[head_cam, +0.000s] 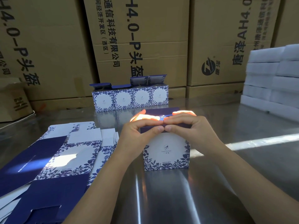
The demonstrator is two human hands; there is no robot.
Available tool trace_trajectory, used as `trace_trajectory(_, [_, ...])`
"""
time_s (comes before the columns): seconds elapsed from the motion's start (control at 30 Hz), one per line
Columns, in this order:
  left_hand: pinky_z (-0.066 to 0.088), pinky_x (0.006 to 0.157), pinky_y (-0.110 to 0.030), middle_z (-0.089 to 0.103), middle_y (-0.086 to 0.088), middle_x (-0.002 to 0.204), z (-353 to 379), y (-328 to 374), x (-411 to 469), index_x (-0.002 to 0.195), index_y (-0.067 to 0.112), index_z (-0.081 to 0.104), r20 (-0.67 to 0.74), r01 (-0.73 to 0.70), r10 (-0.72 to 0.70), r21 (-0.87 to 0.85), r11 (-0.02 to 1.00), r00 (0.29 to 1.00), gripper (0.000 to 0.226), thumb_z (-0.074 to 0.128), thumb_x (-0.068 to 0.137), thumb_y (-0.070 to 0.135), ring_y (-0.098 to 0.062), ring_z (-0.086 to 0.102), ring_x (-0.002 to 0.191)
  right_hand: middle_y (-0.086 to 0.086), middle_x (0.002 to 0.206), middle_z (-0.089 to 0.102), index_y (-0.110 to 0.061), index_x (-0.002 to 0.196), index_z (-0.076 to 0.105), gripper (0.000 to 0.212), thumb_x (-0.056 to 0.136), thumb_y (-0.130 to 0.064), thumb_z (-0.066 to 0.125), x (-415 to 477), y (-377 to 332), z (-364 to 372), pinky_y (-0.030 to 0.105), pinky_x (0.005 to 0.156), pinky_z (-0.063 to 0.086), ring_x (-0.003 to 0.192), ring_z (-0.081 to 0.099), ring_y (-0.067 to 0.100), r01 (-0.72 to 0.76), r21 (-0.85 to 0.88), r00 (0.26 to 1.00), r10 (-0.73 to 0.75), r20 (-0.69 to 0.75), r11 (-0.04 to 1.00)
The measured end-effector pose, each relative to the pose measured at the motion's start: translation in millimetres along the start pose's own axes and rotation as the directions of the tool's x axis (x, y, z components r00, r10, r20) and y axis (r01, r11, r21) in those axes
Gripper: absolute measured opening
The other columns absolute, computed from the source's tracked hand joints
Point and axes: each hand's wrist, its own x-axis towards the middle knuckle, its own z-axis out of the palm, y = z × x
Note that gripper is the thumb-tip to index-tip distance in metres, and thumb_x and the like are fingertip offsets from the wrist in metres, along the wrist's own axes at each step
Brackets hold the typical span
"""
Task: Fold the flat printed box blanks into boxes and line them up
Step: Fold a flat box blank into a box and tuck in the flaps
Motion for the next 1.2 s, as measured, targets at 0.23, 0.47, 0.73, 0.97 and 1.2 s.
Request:
trace_trajectory(0.23, [0.037,0.097,-0.011,0.068,0.027,0.097,-9,-3,2,0.077,0.047,0.073,0.021,0.059,-0.059,-0.013,0.998,0.998,0.016,0.07,0.061,0.044,0.013,0.043,0.121,-0.018,0.096,0.072,-0.04,0.081,0.077,0.021,0.066,-0.025,0.079,3,2,-12,0.009,0.072,0.048,0.107,0.056,-0.01,-0.134,0.068,0.99,0.131,0.048,0.989])
trace_trajectory(0.47, [0.04,0.093,-0.011,0.068,0.028,0.094,-2,-7,1,0.074,0.048,0.072,-0.064,0.038,-0.038,-0.011,0.999,0.997,0.011,0.068,0.064,0.045,0.013,0.045,0.118,-0.018,0.087,0.073,-0.042,0.076,0.076,0.014,0.064,-0.036,0.074,3,3,-7,0.016,0.082,0.046,0.105,0.056,-0.01,-0.113,0.057,0.994,0.113,0.007,0.992])
trace_trajectory(0.73, [0.037,0.095,-0.008,0.069,0.027,0.093,-2,-5,1,0.07,0.046,0.072,-0.065,0.056,-0.057,-0.021,0.998,0.996,0.015,0.074,0.071,0.03,0.012,0.045,0.118,-0.017,0.088,0.073,-0.04,0.074,0.076,0.015,0.06,-0.04,0.074,4,5,-8,0.012,0.077,0.046,0.104,0.057,-0.009,-0.128,0.058,0.992,0.127,0.012,0.99])
trace_trajectory(0.97, [0.043,0.096,-0.02,0.068,0.031,0.09,-15,-3,2,0.071,0.044,0.074,-0.007,0.081,-0.081,-0.051,0.995,0.997,0.029,0.077,0.072,0.016,0.016,0.05,0.111,-0.012,0.093,0.074,-0.032,0.074,0.078,0.015,0.059,-0.031,0.077,5,2,-20,0.008,0.084,0.045,0.105,0.06,-0.007,-0.138,0.101,0.989,0.133,0.058,0.985])
trace_trajectory(1.2, [0.038,0.079,-0.001,0.068,0.032,0.088,-18,-1,2,0.07,0.044,0.074,-0.007,0.082,-0.083,-0.033,0.996,0.997,0.033,0.074,0.077,0.012,0.021,0.048,0.109,-0.011,0.098,0.074,-0.028,0.081,0.079,0.02,0.062,-0.032,0.075,3,3,-23,0.028,0.101,0.038,0.113,0.056,-0.006,-0.162,0.124,0.984,0.151,0.094,0.979])
